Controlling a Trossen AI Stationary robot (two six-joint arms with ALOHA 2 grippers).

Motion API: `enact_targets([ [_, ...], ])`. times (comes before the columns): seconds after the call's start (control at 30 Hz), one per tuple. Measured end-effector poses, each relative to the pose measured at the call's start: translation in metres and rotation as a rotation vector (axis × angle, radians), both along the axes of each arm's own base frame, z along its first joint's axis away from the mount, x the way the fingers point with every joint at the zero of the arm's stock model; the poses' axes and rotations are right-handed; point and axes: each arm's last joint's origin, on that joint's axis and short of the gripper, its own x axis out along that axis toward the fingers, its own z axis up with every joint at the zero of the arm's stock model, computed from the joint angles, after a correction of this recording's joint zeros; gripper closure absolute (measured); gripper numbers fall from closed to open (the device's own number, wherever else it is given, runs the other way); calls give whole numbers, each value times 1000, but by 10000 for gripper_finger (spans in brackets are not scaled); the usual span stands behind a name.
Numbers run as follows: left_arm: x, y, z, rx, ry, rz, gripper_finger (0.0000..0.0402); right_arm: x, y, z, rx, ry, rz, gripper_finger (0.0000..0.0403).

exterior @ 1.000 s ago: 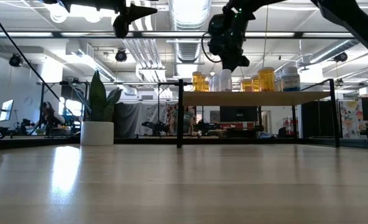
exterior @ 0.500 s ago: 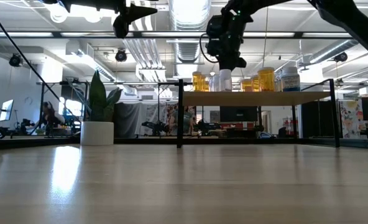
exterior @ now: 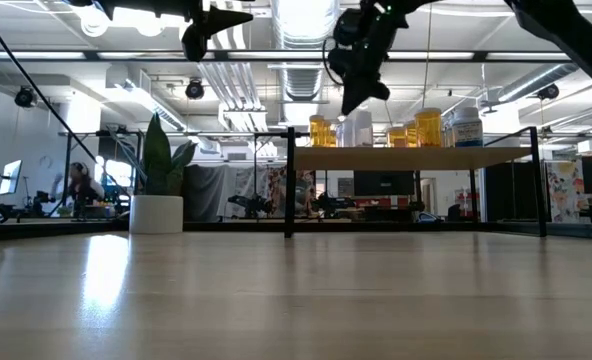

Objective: Pick and place medicine bottles onto shelf by color
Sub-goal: Adjust the pill bottles on the shelf

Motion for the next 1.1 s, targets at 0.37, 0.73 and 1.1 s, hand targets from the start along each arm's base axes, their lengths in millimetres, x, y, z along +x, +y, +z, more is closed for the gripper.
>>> enact_targets([
  [0.37, 0, 0, 0, 0, 0, 0, 275, 10, 3, -5, 51, -70, 42, 394],
  [0.73, 0, 0, 0, 0, 0, 0, 275, 13, 0, -12, 35, -68, 10, 394],
  [1.1, 0, 0, 0, 0, -1, 0, 275, 18, -3, -28, 52, -61, 11, 394],
])
